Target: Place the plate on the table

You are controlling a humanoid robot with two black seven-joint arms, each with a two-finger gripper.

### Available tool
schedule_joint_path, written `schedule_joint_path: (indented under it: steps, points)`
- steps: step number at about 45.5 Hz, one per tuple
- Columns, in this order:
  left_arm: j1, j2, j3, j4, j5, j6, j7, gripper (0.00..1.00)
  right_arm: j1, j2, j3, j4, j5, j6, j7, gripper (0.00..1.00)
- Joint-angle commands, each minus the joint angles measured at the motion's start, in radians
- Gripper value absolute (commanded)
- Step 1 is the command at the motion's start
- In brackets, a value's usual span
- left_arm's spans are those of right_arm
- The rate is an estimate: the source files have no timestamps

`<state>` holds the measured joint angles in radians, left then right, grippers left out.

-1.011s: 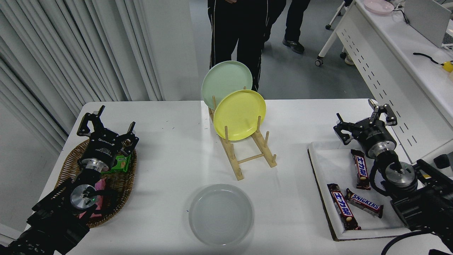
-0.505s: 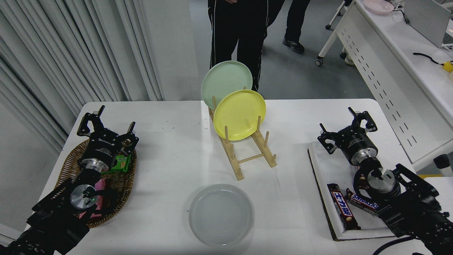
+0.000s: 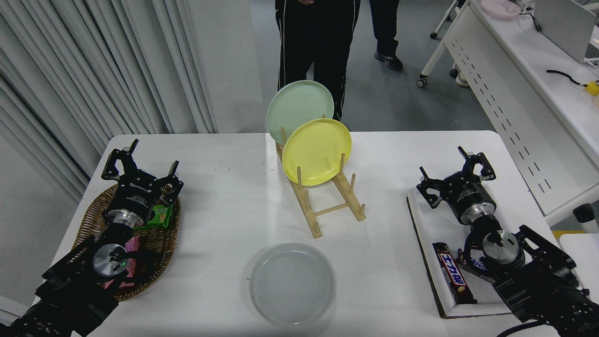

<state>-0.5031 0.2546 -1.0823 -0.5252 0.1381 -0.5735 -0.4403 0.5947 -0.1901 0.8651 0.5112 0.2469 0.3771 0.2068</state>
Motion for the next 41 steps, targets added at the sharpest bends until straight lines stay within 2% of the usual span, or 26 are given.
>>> schedule_joint_path:
  steps: [1,11,41]
  points:
    - [0.000,0.000,0.001,0.001,0.000,0.000,0.000,1.00,-0.026,0.004,0.009,0.027,-0.018,0.002,0.006,0.99]
    - [0.000,0.000,0.001,0.001,0.000,0.000,0.000,1.00,-0.067,0.004,0.147,0.119,-0.152,-0.046,0.022,0.99]
    - [0.000,0.000,0.001,-0.001,0.000,0.000,0.000,1.00,-0.049,0.001,0.127,0.115,-0.153,-0.033,0.020,0.99]
